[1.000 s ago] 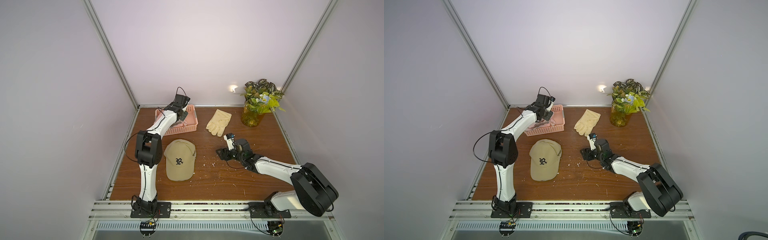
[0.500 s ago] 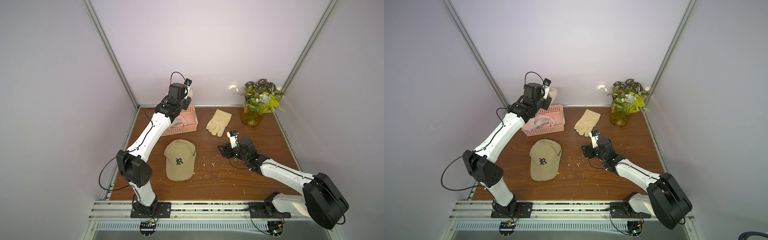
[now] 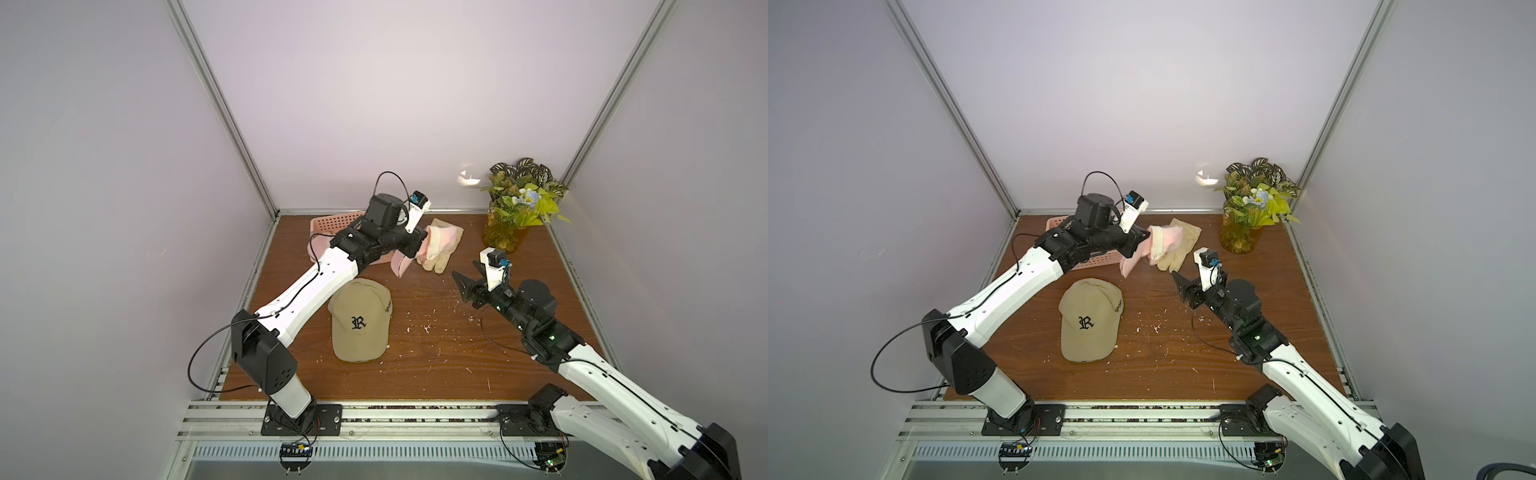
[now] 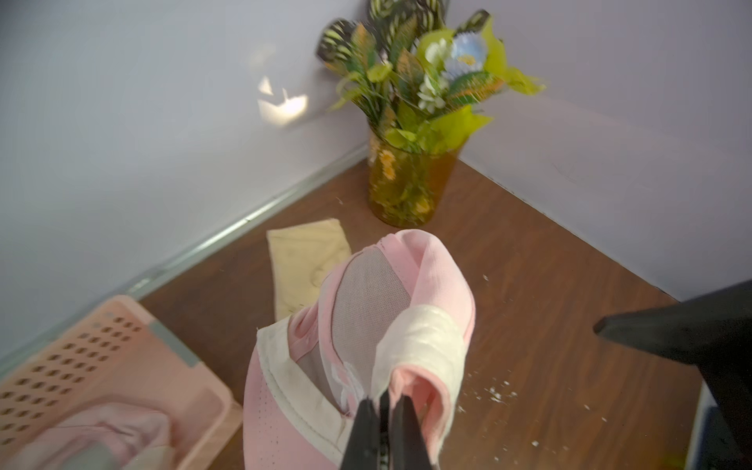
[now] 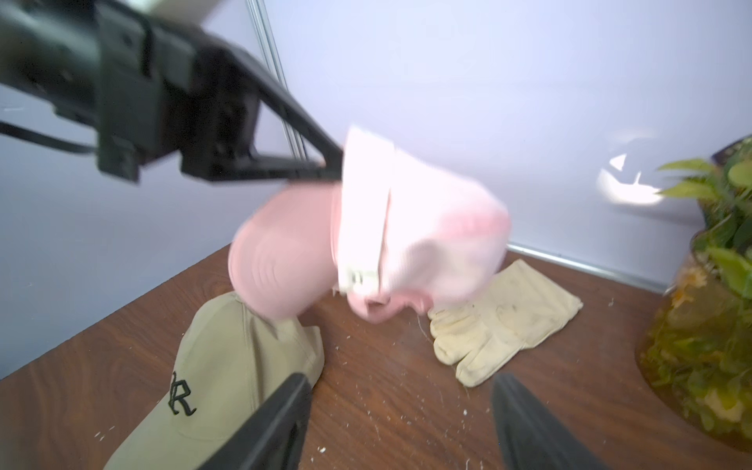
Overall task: Turn the baseball cap inside out
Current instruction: Turn over the baseball cap.
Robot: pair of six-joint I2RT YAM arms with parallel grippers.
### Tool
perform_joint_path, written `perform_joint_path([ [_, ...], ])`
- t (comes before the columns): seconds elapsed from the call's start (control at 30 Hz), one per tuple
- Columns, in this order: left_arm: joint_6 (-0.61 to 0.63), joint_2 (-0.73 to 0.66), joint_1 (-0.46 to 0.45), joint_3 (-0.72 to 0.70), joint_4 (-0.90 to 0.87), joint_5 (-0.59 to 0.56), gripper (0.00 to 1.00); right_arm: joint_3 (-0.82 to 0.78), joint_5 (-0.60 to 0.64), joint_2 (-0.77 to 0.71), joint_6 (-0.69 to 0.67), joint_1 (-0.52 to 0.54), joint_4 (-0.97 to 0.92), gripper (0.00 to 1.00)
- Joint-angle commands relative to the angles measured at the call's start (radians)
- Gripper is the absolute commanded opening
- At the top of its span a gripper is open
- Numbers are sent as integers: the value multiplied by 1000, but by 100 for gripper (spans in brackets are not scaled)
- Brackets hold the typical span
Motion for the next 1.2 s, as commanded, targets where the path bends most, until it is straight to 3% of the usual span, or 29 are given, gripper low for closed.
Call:
perform_joint_path([
  [0.0, -94, 14, -31, -34, 32, 104, 0, -12, 17, -12, -96, -2, 29, 77],
  [0.3, -99, 18, -97, -91, 46, 196, 0, -7, 99, 55, -120, -2, -12, 78],
  [0.6, -63, -21, -98, -130, 62, 313, 0, -3, -2, 121, -147, -2, -36, 76],
  [0.7, -54, -30, -98, -165, 70, 336, 0, 1, -62, 144, -155, -2, -49, 71],
  [0.8, -46, -33, -97, -162, 82, 355, 0, 14, -108, 165, -158, -3, -74, 58],
  [0.97, -73, -30, -93, -157, 113, 350, 0, 22, -108, 158, -129, -2, -82, 7],
  [1.0, -79, -32, -91, -161, 120, 343, 1, 21, -93, 151, -115, -3, -80, 0],
  [1.03, -86, -36, -85, -166, 125, 327, 12, 20, -78, 138, -103, -5, -78, 0],
  [1.1, -112, -55, -68, -200, 153, 301, 20, 17, -51, 113, -72, -7, -73, 0],
  [1.17, -155, -87, -41, -271, 223, 288, 36, 18, -57, 91, -31, -22, -75, 0],
])
